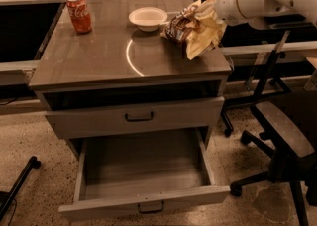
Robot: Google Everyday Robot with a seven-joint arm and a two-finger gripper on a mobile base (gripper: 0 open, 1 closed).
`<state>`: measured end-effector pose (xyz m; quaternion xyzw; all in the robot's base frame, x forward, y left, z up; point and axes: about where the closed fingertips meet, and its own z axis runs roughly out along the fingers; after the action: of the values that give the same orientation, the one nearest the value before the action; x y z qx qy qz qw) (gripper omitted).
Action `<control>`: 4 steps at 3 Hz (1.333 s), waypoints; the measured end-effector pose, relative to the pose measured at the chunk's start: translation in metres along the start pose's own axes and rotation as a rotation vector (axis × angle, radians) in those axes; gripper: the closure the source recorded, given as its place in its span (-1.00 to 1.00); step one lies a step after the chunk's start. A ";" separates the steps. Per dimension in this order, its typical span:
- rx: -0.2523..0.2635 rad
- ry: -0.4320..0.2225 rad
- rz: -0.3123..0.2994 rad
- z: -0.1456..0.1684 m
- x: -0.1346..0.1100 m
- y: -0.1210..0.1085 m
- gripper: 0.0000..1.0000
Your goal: Pick brown chip bag from middle drawer and place on counter
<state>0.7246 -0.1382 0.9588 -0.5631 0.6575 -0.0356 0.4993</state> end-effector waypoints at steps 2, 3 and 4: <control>0.000 0.000 0.000 0.000 0.000 0.000 -0.25; 0.000 0.000 0.000 0.000 0.000 0.000 -0.72; 0.000 0.000 0.000 0.000 0.000 0.000 -1.00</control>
Offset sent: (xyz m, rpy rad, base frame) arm 0.0000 0.0002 -0.0001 0.0000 0.0001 0.0003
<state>0.7246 -0.1380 0.9587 -0.5633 0.6575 -0.0354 0.4992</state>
